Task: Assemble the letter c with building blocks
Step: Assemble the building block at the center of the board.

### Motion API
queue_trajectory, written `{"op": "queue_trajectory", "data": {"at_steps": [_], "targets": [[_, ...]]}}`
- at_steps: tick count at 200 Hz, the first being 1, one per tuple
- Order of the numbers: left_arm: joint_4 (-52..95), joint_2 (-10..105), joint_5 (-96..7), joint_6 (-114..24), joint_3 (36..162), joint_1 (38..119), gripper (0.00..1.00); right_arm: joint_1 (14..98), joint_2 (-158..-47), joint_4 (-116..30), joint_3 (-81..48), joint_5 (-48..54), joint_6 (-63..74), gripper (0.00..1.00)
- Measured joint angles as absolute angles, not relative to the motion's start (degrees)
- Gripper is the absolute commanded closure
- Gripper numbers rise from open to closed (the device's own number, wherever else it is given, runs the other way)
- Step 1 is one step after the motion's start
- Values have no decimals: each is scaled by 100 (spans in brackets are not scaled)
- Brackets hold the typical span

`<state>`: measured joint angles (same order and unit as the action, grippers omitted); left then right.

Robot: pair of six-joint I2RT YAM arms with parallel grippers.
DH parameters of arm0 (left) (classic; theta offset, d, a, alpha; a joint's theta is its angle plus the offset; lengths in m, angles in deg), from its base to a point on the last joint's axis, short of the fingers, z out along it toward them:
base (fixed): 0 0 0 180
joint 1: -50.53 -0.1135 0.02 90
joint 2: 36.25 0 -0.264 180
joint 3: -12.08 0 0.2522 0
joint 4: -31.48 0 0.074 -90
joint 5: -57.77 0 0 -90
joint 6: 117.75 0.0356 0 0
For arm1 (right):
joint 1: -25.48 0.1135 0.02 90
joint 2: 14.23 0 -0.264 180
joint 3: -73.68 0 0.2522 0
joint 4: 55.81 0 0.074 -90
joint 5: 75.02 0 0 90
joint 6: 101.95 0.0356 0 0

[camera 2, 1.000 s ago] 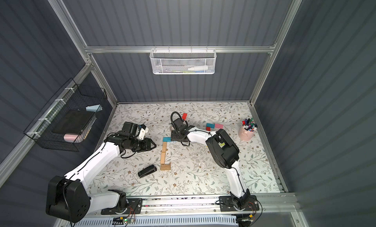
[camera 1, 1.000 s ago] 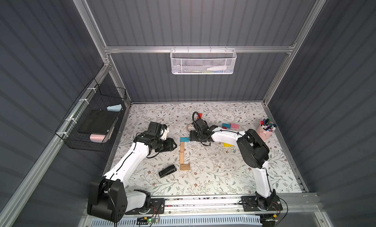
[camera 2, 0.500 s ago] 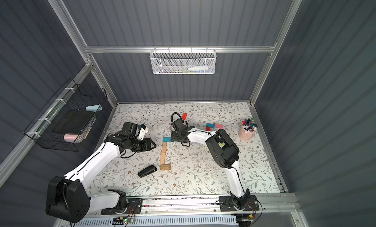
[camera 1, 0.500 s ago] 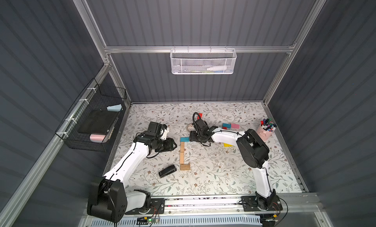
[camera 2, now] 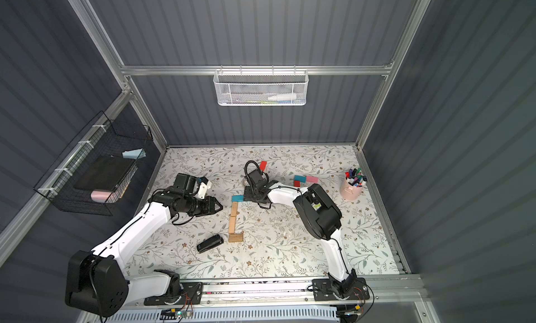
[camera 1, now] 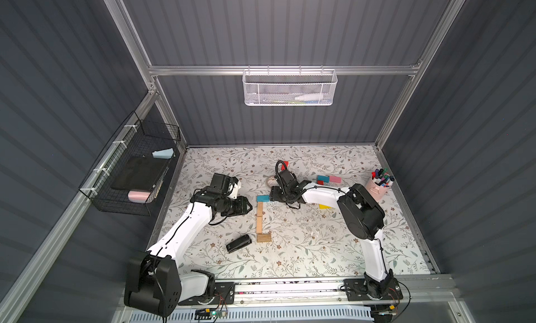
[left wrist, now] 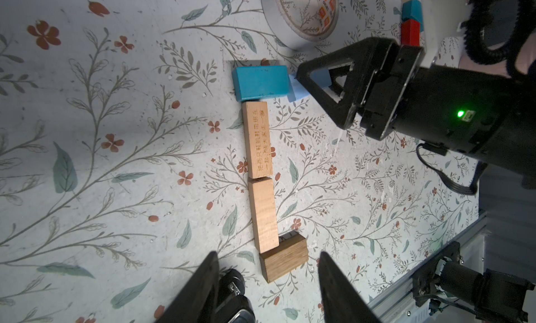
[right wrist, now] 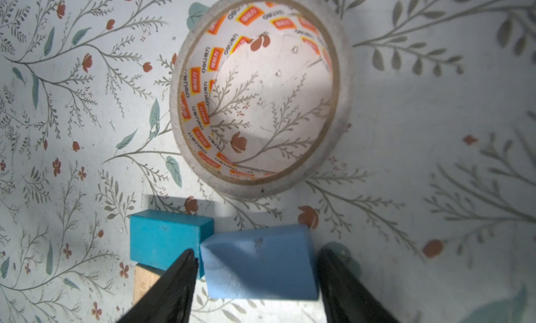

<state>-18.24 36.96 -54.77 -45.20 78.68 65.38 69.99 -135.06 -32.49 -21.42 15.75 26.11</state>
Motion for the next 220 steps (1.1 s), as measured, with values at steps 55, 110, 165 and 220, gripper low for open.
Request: {"op": "queue_trajectory", "data": {"at_steps": [55,110,165,220], "targets": [[-1824,3696,-5477,-4522,7868,6538,46,7001,-13371,-3360,-1921,1510,2709,32],[-1824,3696,-5475,-4522,7868,6538,46,7023,-13371,-3393,-1913,1459,2727,32],[-1824,3696,-5475,-4522,7868,6538,46,7032,-13327,-3476,-1832,1440,2738,32],[-1822,3698,-5469,-4522,7868,6538,46,7032,-12829,-3341,-1454,1595,2747,32]]}}
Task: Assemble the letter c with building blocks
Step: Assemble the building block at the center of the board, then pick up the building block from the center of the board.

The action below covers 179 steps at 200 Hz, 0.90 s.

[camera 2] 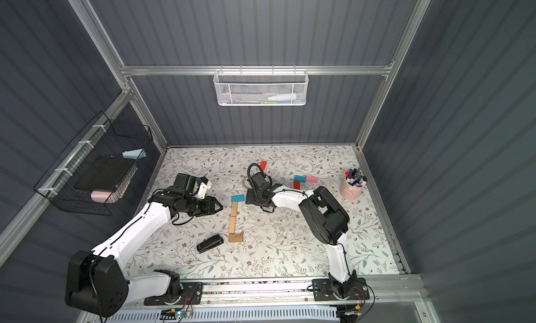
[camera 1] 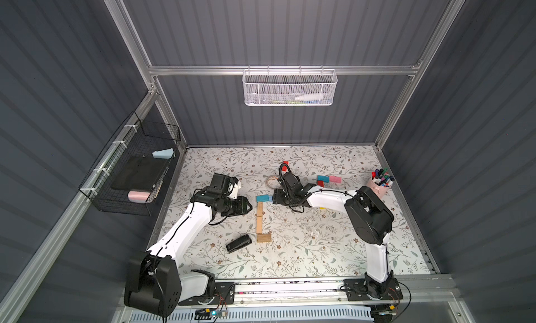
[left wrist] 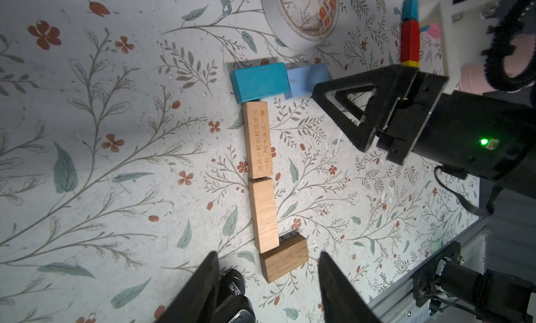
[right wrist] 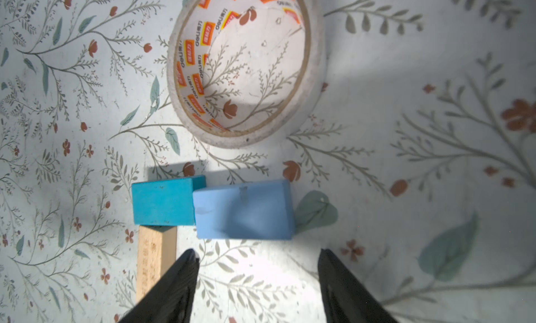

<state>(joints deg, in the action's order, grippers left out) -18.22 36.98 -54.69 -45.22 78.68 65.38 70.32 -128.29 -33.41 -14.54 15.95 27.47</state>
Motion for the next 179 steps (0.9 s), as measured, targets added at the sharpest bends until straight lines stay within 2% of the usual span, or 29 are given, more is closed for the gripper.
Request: {"op": "queue_trajectory", "data": {"at_steps": [44,91,125,136,159,179], "targets": [[-1824,3766,-5425,-4522,7872,6538,47,6927,-12164,-3297,-1165,1608,2585,33],[-1818,3790,-5405,-4522,7957,6538,47,6409,-11959,-2998,-1235,1608,2174,24],[-1829,3840,-5383,-4479,8211,6538,47,5989,-12184,-2641,-1747,1652,1923,16],[-1831,3853,-5368,-4446,8294,6538,47,5873,-12326,-2591,-1983,1652,1853,19],[-1820,3860,-5337,-4345,8370,6538,47,5650,-12663,-2545,-2487,1558,1652,33],[-1811,3868,-5333,-4284,8370,6538,47,5469,-12966,-2578,-2870,1322,1586,38]]}}
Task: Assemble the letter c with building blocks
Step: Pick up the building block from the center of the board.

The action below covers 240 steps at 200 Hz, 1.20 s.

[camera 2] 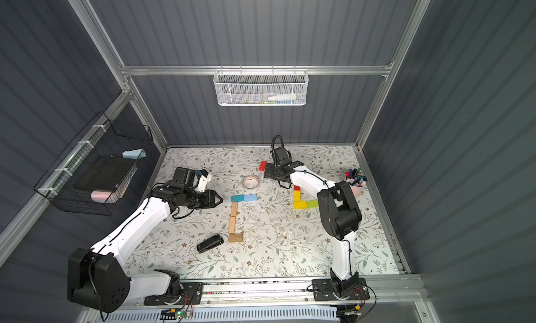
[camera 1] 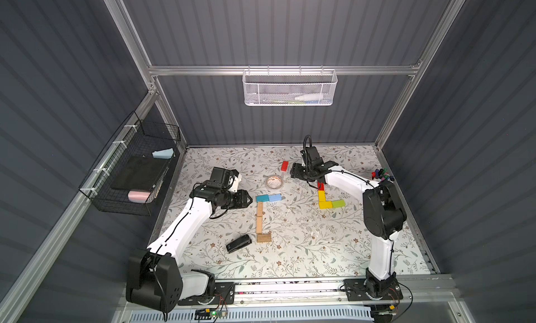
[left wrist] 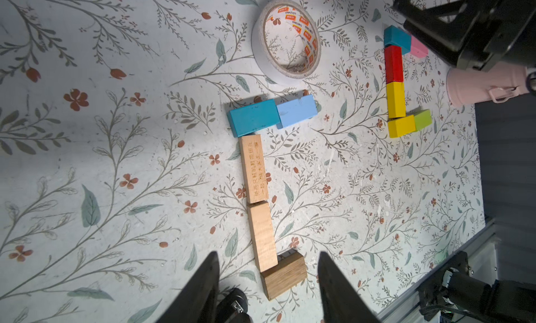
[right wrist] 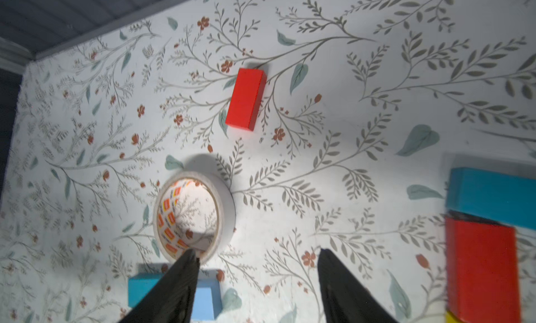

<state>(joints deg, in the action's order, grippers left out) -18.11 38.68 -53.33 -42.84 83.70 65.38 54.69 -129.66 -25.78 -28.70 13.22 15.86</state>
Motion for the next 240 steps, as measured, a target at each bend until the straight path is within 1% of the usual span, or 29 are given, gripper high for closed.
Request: {"op": "queue_trajectory", "data": {"at_steps": [30,70,105,159,195,240], "targets": [[-1754,3868,-5348,-4264,8368,6538,47,5174,-13482,-2665,-3462,878,1625,41],[-1673,3840,-5351,-4267,8329,6538,47,5016,-14238,-2705,-4365,546,1850,37],[-1669,3777,-5351,-4267,8325,6538,46,5040,-14676,-2681,-4953,570,2067,32],[-1669,3637,-5362,-4267,8279,6538,46,5045,-15229,-2525,-5781,869,2351,27],[-1671,3523,-5318,-4267,8239,6538,46,5097,-15513,-2449,-6100,1062,2432,28],[-1671,3514,-5300,-4264,8237,6538,46,5198,-15985,-2421,-6511,1199,2445,33]]}}
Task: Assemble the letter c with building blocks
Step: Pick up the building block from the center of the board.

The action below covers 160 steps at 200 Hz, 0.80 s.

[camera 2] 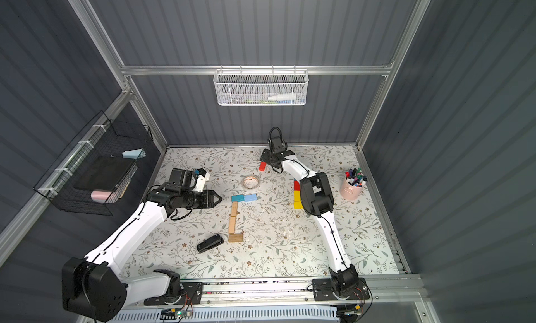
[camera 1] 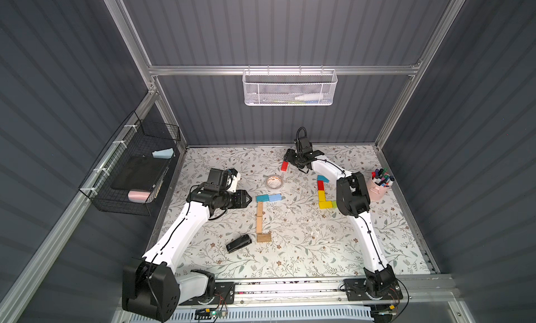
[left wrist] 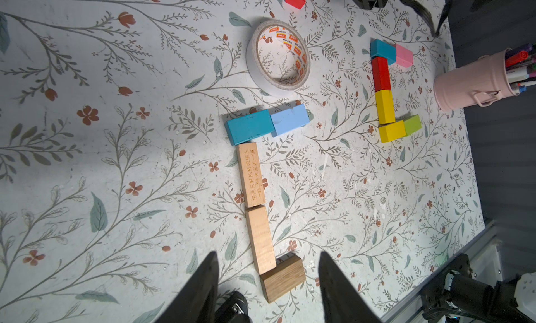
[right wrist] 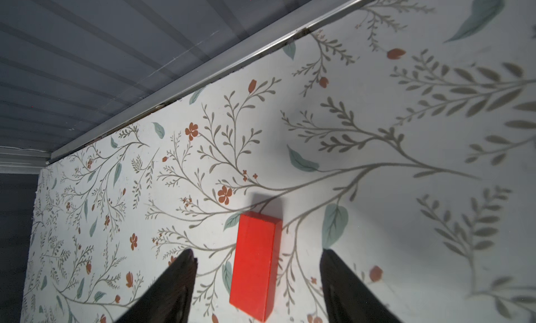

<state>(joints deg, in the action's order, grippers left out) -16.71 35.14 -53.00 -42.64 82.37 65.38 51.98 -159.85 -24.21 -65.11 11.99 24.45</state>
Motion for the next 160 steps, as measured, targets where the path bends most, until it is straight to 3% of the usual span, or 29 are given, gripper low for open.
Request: {"op": "queue_trajectory", "data": {"at_steps": [160], "targets": [[-1671,3514,-5300,-4221,8235,6538,46,5456,-16492,-2053,-7154,1722,1877,40]]}}
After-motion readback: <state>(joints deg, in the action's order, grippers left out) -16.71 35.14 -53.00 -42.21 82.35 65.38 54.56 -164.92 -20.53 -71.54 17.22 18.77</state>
